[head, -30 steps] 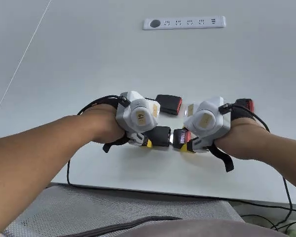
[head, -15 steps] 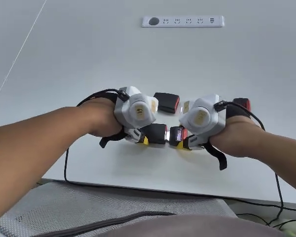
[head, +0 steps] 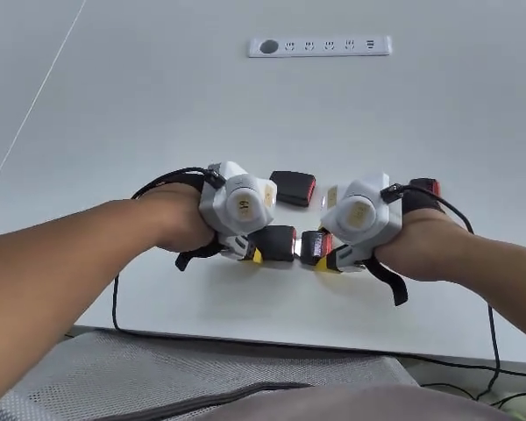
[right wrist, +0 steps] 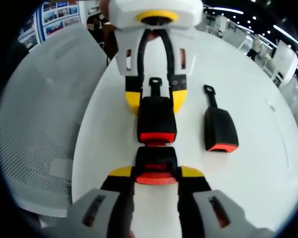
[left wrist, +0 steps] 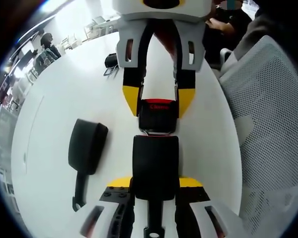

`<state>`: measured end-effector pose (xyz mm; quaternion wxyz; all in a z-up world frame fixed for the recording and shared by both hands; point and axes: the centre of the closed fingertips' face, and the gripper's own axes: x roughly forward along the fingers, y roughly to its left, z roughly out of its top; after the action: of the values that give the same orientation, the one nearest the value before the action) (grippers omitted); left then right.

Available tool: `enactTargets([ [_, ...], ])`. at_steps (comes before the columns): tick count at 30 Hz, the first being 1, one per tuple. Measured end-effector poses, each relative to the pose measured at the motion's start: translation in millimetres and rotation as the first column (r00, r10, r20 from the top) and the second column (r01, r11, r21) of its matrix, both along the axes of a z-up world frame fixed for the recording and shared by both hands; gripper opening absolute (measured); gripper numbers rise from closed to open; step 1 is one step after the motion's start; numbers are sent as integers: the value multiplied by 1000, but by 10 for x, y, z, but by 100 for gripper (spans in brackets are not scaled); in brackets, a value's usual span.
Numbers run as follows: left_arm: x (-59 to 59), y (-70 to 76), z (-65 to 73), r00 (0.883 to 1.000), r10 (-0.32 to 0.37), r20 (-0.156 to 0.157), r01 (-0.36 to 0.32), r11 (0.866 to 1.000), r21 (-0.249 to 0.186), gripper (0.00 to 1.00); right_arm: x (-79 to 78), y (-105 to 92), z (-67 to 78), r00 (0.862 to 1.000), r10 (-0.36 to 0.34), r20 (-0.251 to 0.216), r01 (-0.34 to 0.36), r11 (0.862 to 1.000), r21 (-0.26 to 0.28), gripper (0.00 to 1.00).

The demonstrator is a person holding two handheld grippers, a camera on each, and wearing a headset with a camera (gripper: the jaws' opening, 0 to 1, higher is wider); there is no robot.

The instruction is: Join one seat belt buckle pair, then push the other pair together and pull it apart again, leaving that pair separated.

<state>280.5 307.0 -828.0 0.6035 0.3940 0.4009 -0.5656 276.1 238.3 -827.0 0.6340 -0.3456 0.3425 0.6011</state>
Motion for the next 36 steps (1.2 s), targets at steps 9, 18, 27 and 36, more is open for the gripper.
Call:
enactTargets([
  [9, -6, -6, 0, 1000, 6, -7, -6, 1000, 8, 33, 0, 10, 6, 1000, 15, 7, -15, 1000, -1, 33],
  [18, -8, 24, 15, 1000, -17, 11, 17, 999, 30, 34, -38, 22, 43, 1000, 20, 2, -20, 1000, 18, 35],
  [27, 71, -1, 290, 999, 1, 46, 0, 1000, -6, 39, -37, 43, 311, 1000, 10, 29, -12, 997, 79, 35],
  [36, 383, -140, 493, 993, 20, 113, -16, 999, -41, 39, 155, -170, 429, 998, -28, 56, 23, 995, 93, 35],
])
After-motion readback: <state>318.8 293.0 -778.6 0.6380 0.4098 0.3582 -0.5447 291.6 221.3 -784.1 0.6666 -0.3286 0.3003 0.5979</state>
